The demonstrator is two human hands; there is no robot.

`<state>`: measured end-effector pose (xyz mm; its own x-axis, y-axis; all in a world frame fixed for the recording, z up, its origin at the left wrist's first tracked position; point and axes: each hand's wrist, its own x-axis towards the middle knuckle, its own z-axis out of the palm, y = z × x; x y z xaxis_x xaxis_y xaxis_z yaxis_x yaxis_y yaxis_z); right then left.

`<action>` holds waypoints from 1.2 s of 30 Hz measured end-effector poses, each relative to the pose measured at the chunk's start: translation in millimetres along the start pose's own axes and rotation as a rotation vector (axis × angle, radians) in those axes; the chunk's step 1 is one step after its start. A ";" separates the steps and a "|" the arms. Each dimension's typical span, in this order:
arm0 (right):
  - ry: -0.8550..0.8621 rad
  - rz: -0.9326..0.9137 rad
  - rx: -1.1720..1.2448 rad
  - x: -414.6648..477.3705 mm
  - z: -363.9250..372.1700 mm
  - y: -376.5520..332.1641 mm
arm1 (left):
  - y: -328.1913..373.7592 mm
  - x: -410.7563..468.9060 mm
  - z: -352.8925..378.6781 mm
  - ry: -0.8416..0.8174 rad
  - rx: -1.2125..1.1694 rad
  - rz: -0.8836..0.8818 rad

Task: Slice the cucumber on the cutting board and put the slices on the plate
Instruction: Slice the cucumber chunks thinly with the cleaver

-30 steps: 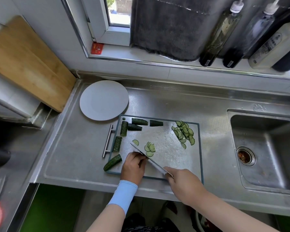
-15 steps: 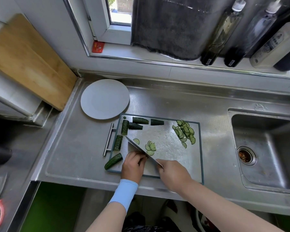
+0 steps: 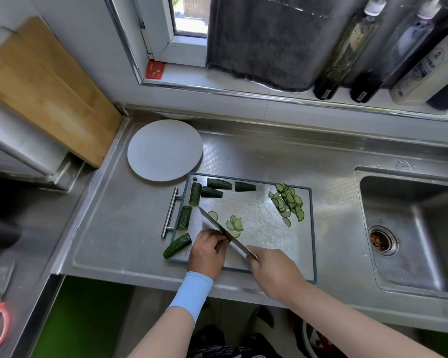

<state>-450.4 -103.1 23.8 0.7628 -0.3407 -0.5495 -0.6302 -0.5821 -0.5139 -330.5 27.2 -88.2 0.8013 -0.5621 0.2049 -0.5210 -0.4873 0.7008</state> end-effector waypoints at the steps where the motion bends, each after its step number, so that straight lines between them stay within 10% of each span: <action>1: 0.000 -0.005 -0.016 -2.8 -0.7 2.9 | 0.1 0.4 -0.3 -0.001 -0.004 0.001; 36: 0.012 -0.005 0.014 12.5 4.2 -10.2 | -1.7 -0.2 2.3 0.036 -0.016 -0.011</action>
<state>-435.0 -98.4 19.4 0.7676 -0.3469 -0.5390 -0.6284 -0.5734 -0.5258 -330.5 26.6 -91.0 0.8173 -0.5321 0.2210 -0.5072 -0.4824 0.7142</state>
